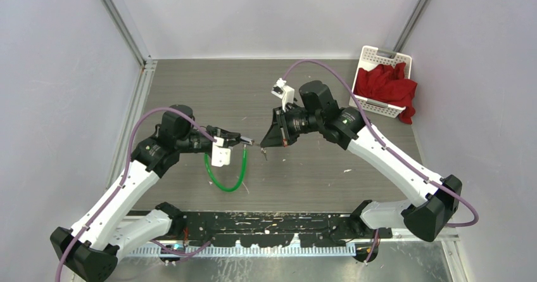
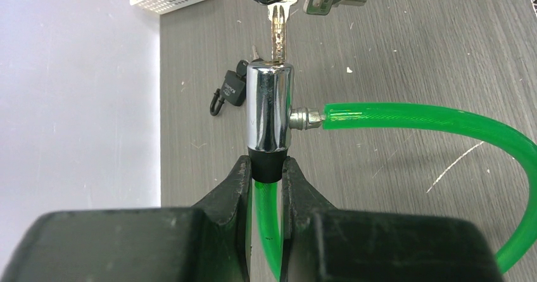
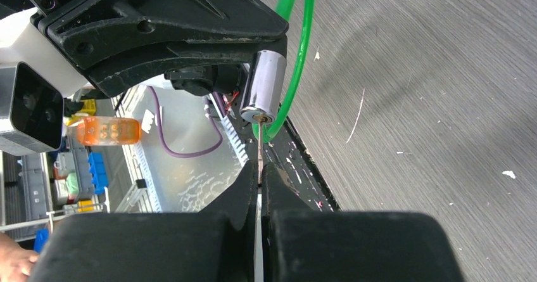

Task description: Unlock with the key

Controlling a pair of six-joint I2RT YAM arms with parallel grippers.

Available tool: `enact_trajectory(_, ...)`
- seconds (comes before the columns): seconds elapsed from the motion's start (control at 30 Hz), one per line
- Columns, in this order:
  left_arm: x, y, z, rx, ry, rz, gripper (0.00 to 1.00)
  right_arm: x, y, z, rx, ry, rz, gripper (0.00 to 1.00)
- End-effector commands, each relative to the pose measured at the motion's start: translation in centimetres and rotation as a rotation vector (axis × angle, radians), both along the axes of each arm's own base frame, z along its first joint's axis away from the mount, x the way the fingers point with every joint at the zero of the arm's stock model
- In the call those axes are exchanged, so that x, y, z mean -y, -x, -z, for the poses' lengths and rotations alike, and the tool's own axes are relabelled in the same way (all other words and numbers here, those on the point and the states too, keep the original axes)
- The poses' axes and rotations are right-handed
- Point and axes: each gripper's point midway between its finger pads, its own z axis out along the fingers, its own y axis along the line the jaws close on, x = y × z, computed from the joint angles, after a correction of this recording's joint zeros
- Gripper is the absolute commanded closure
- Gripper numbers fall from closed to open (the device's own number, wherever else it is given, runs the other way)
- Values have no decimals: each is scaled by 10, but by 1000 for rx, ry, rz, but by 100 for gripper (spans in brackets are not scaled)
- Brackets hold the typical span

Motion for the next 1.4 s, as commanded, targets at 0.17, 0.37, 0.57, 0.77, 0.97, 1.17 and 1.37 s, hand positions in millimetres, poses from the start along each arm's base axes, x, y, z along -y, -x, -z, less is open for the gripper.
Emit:
enact_trajectory(0.17,5,6,-26,93,50,51,100,-7,-6,-15,49,-63,16,99)
enact_trajectory(0.37,5,8,-25,91,47,59,100,-6,-6,-17,60,-65,21,99)
enact_trajectory(0.57,5,9,-26,92,49,63,100,-5,-7,-14,60,-51,30,99)
enact_trajectory(0.77,5,9,-27,97,50,64,100,-4,-8,-9,54,-32,32,99)
enact_trajectory(0.97,6,10,-27,95,52,66,100,-1,-11,-4,61,-1,44,99)
enact_trajectory(1.17,6,10,-28,94,54,66,100,0,-11,-3,65,3,45,99)
enact_trajectory(1.37,6,11,-29,95,56,70,100,1,-10,-7,73,-5,48,99)
